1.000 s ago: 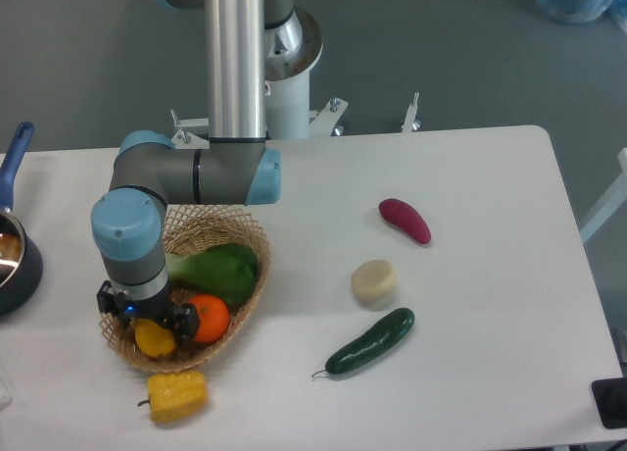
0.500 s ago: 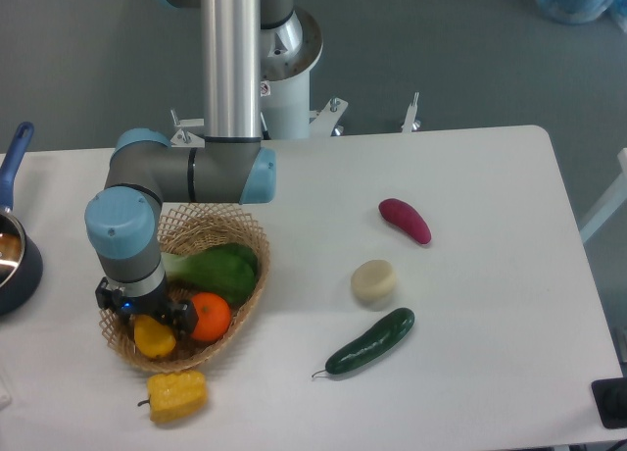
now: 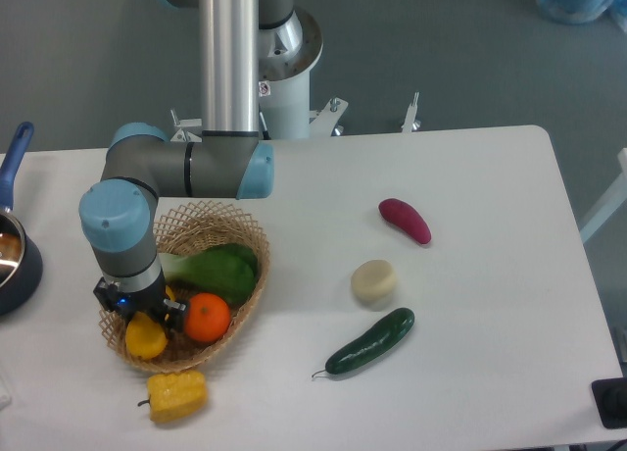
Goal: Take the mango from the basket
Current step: 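Lift the yellow mango out of the basket and carry it away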
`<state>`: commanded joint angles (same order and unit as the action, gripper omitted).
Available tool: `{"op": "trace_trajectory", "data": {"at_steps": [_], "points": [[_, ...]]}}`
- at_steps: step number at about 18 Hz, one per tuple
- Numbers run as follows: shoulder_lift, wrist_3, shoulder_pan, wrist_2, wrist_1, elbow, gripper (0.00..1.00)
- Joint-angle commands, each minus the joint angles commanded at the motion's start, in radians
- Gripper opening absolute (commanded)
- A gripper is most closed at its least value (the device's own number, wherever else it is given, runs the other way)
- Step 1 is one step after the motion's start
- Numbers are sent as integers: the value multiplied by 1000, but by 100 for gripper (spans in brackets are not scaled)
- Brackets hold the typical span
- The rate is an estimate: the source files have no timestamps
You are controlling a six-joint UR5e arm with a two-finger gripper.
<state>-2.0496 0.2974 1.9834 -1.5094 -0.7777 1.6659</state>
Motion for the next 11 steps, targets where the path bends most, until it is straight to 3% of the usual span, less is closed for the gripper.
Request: {"op": "trace_trajectory", "data": {"at_steps": [1, 6, 9, 11], "points": [[11, 14, 0, -3, -2, 0, 23], [87, 87, 32, -2, 0, 0, 23], [152, 170, 139, 5, 3, -24, 25], [157, 230, 227, 12, 29, -64, 25]]}}
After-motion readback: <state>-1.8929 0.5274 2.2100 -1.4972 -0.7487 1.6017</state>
